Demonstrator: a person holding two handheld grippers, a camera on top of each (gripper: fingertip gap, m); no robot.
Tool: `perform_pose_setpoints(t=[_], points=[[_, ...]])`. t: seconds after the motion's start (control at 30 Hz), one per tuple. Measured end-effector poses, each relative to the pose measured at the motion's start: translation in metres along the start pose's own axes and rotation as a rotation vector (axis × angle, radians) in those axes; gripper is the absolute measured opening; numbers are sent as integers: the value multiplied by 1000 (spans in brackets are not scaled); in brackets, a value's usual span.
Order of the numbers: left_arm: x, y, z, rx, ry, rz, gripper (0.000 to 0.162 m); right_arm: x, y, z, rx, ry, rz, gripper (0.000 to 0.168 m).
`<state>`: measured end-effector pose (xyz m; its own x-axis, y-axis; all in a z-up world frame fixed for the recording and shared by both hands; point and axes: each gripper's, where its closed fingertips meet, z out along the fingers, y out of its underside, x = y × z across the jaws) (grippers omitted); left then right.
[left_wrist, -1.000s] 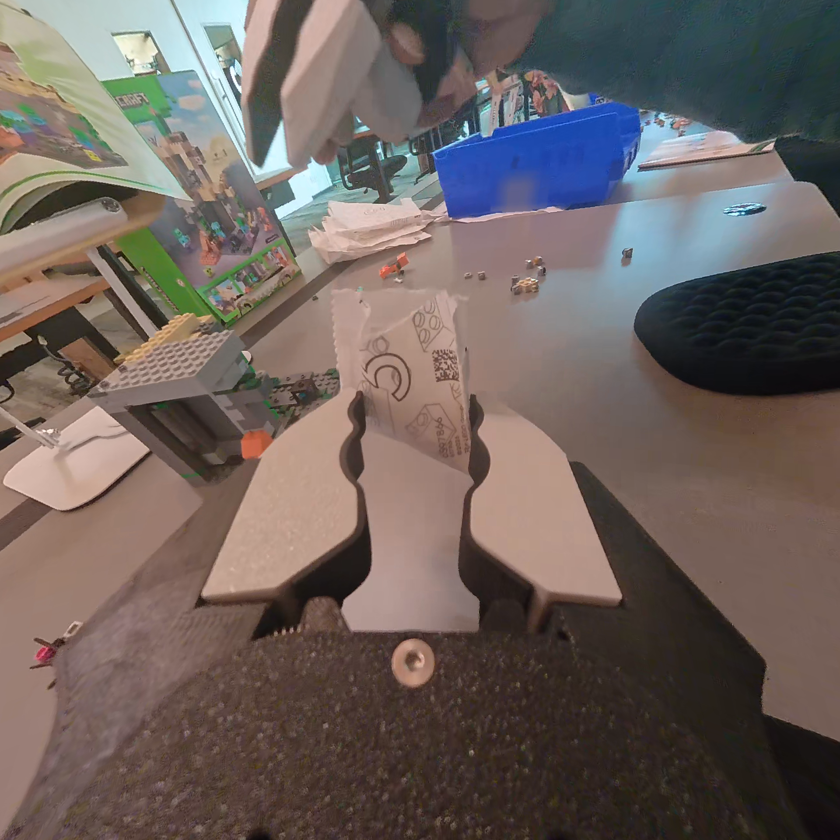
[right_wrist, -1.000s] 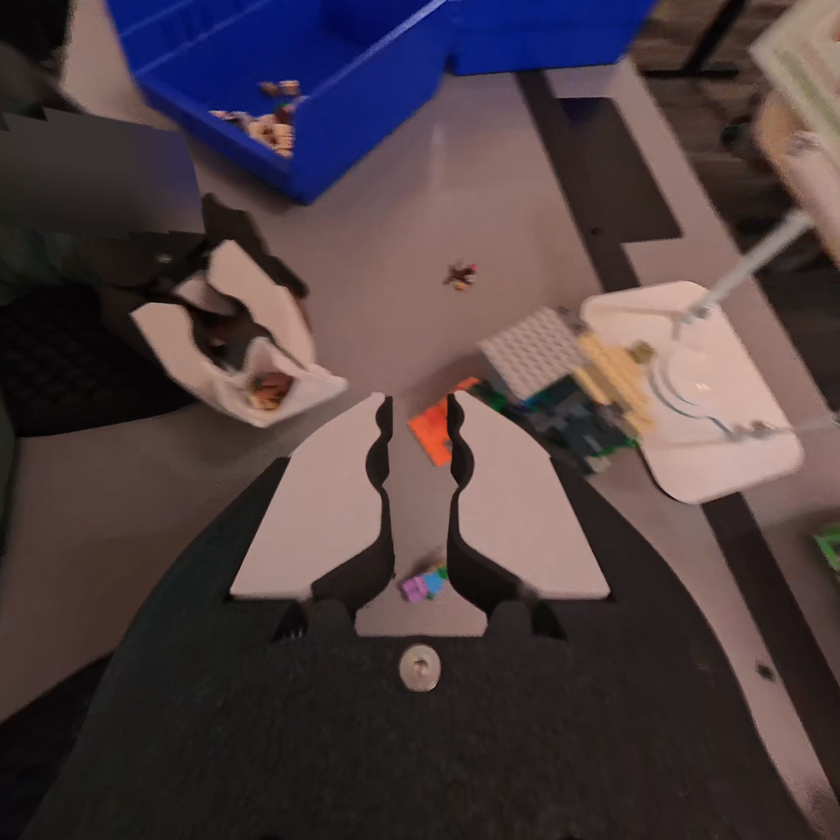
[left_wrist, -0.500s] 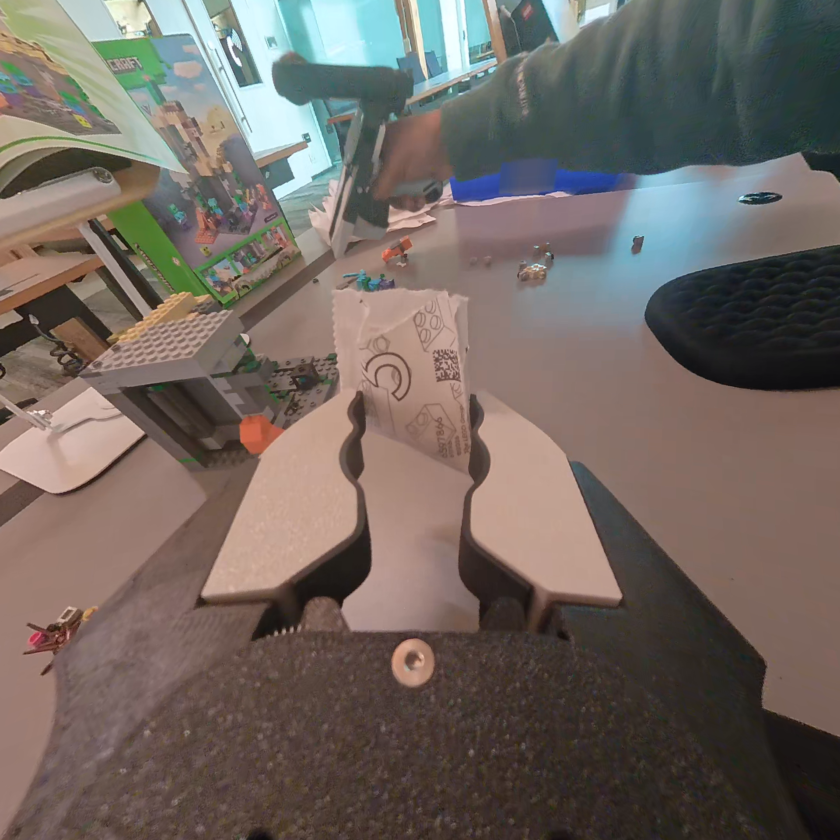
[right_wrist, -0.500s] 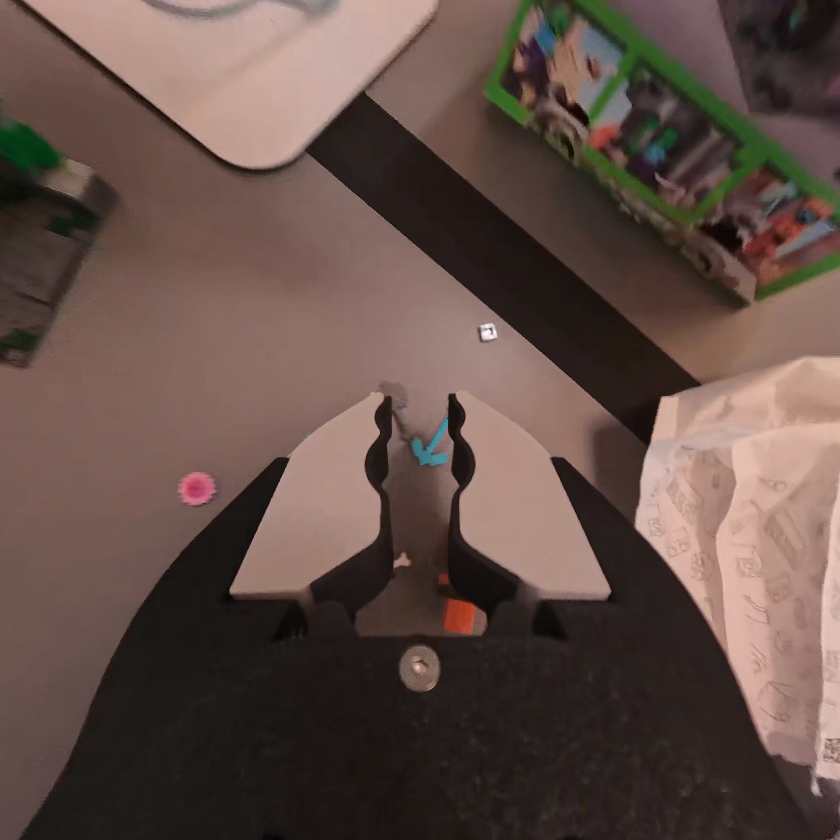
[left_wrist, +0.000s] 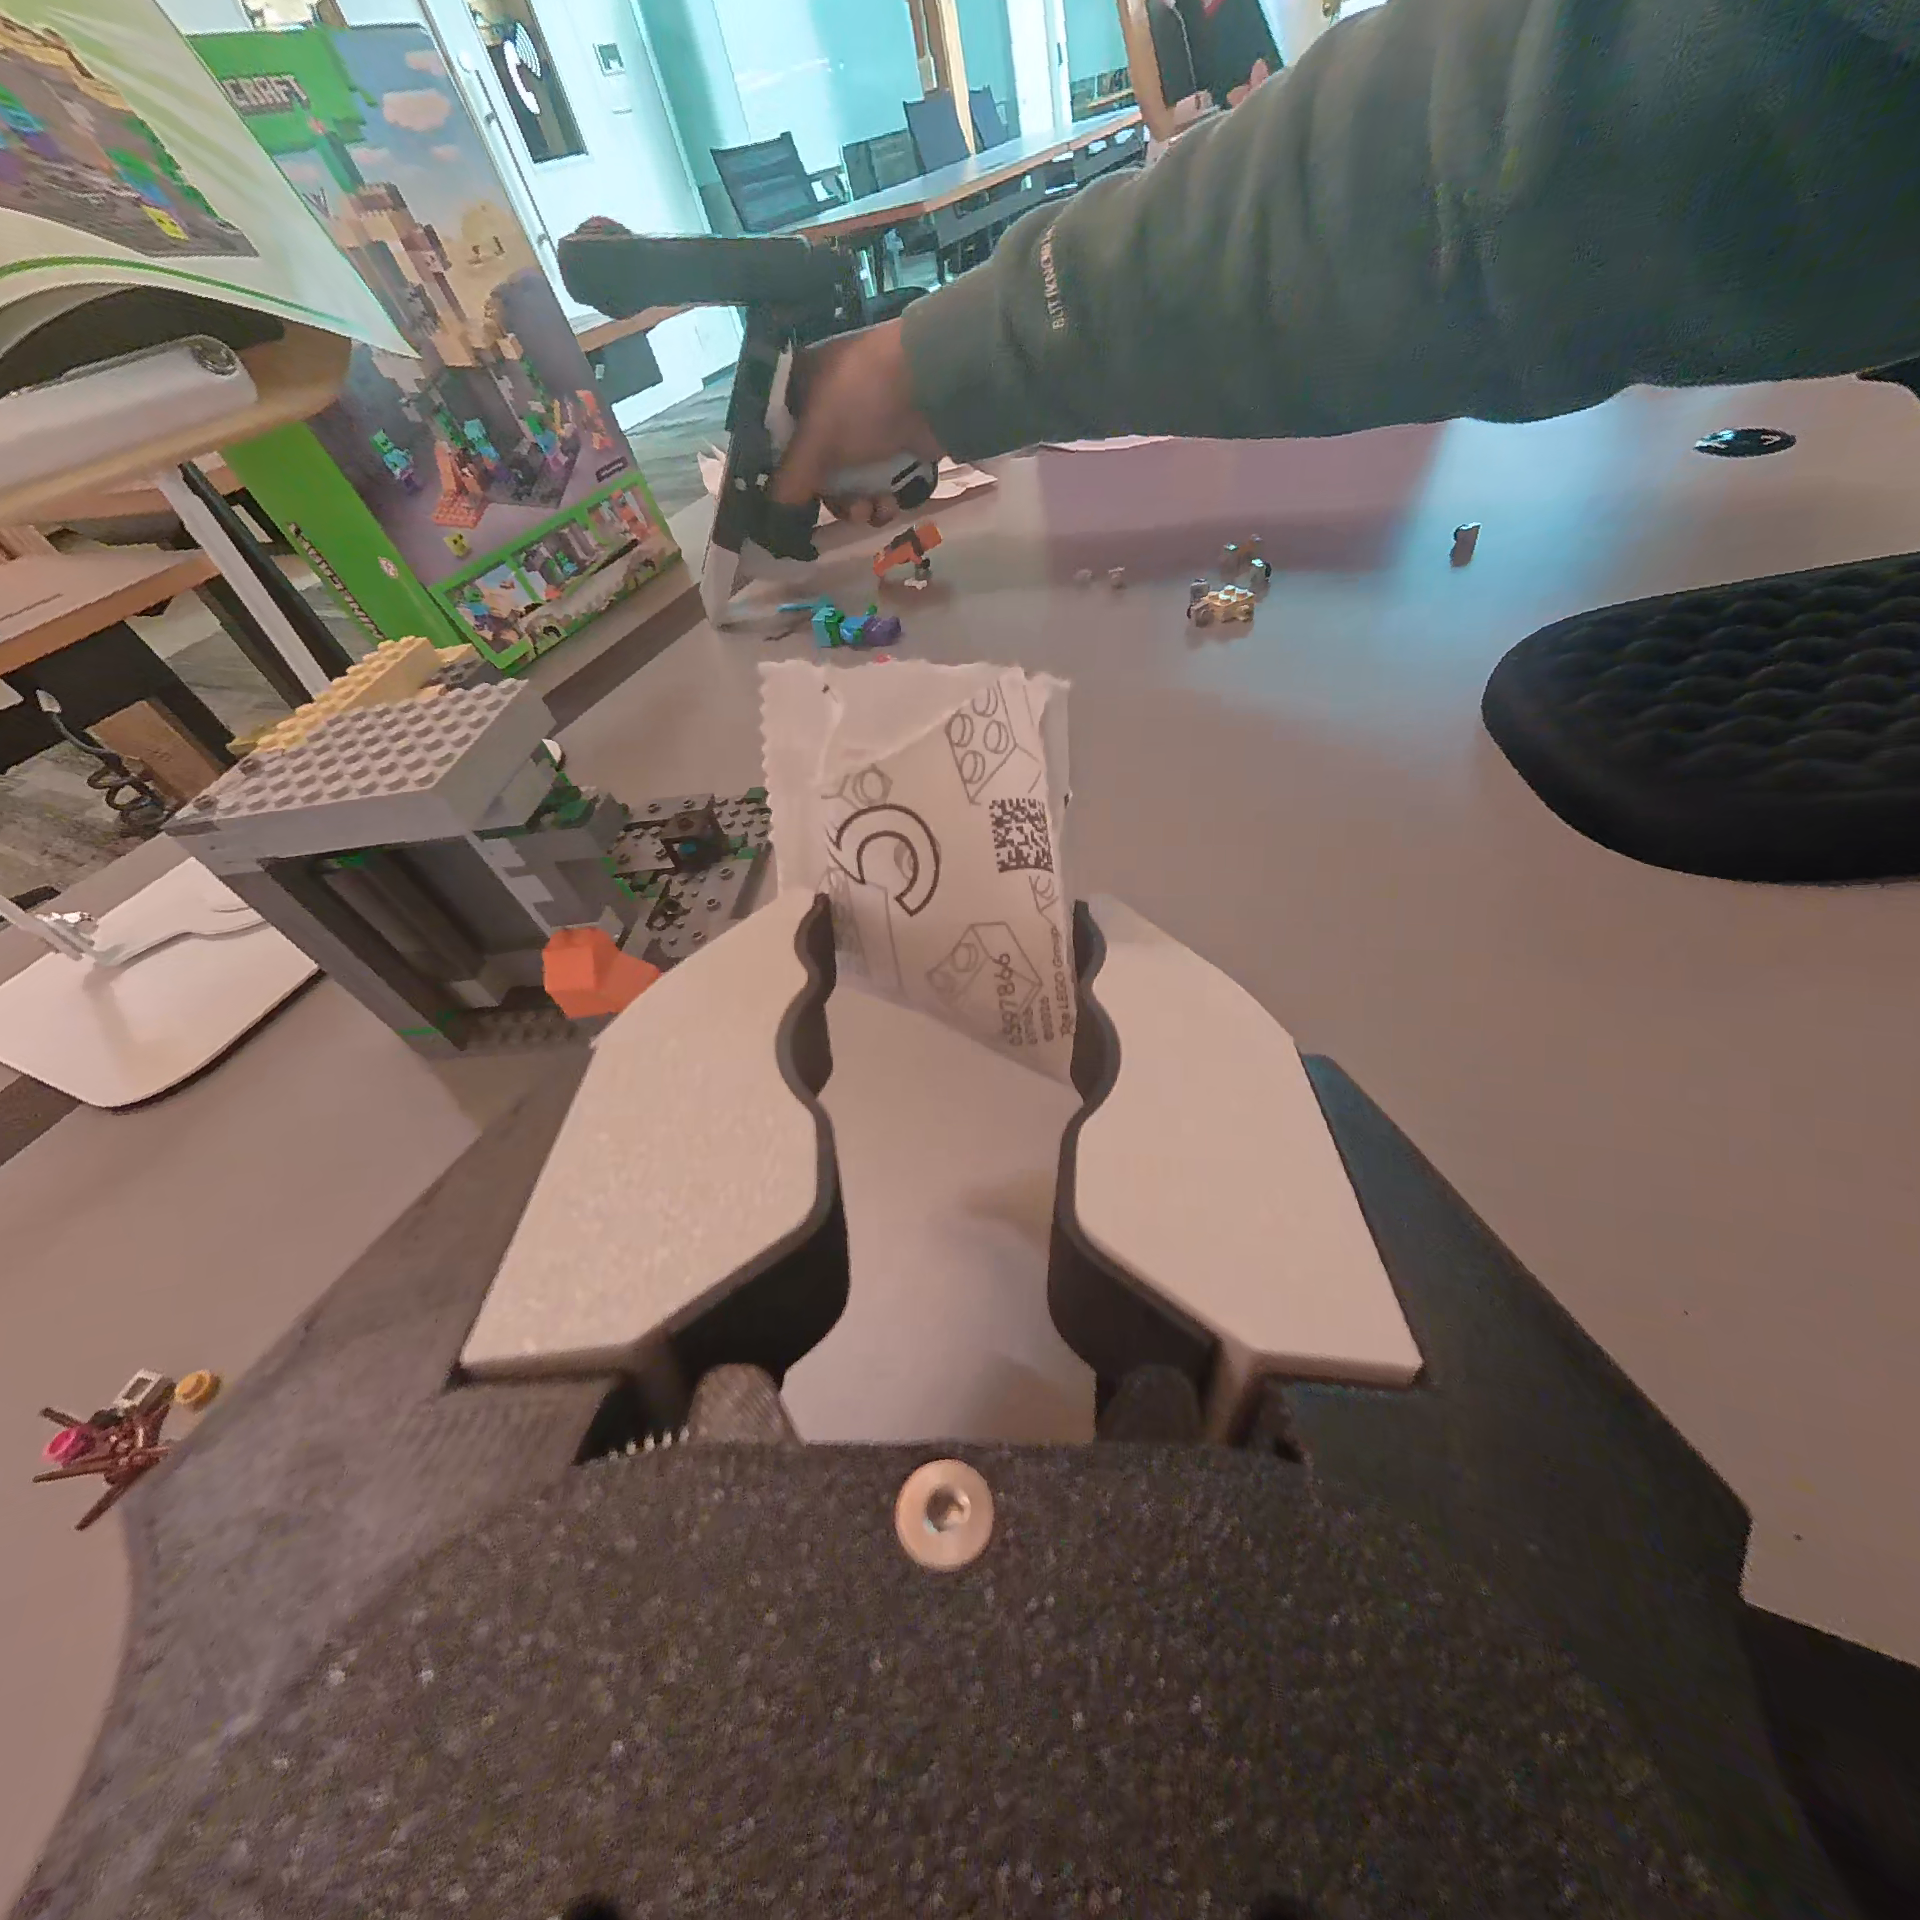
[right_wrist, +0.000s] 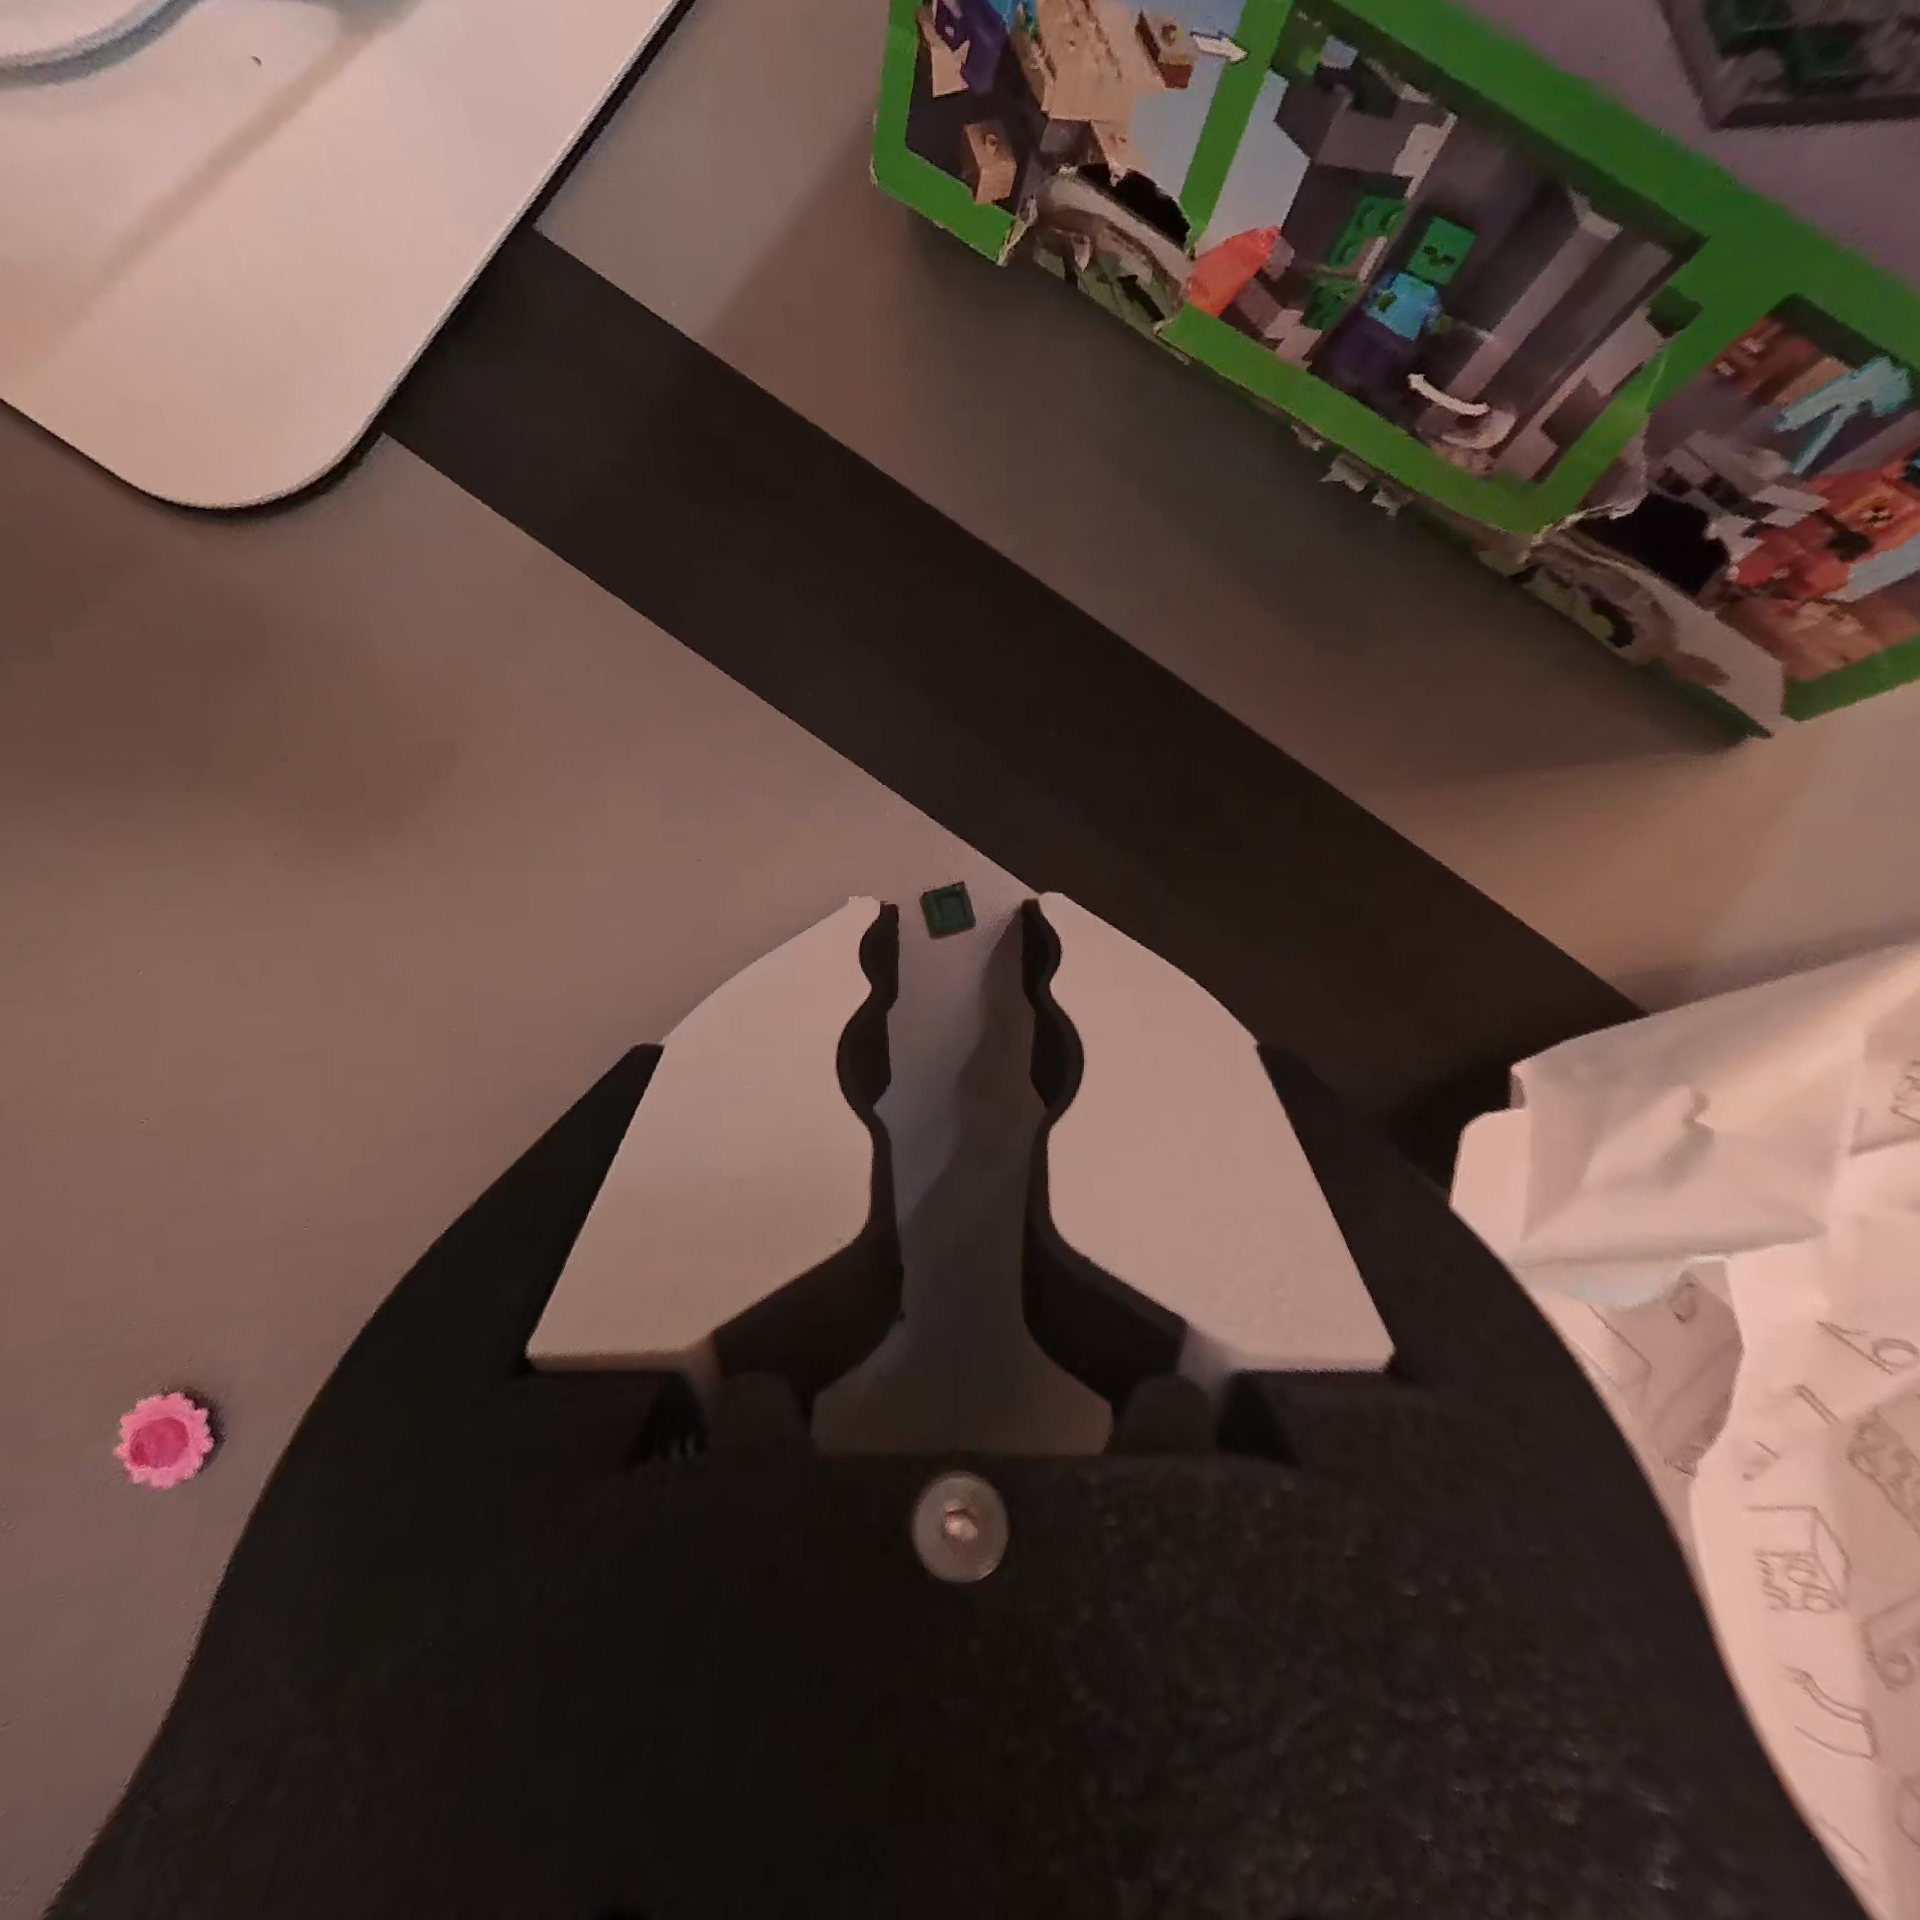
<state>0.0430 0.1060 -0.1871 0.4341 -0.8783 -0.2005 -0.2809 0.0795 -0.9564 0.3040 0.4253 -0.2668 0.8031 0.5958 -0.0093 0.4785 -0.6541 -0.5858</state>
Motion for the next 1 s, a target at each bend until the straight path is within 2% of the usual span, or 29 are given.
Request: perform_pose_setpoints(t=[0.2,0.3,0.47,0.6,0.77,0.87,1.0], points=[[1,0,0,-1,4,4,43,2,1,-1,10,-3,33,8],[1,0,0,0,1,7,43,-1,6,-5,10,-6,28,7],[0,-1,-1,4,-5,2,43,-38,4,-32,92,-103,-17,7],[0,-1,0,2,-6,0,43,-105,-6,-73,178,-238,-140,6],[0,-1,0,1,-7,-5,43,-214,-18,-128,254,-417,-348,6],[-1,-1,0,3,-11,-13,43,-282,-17,-154,255,-516,-501,6],[-3,-2,-1,10,-19,-25,43,-355,-8,-172,215,-588,-685,7]])
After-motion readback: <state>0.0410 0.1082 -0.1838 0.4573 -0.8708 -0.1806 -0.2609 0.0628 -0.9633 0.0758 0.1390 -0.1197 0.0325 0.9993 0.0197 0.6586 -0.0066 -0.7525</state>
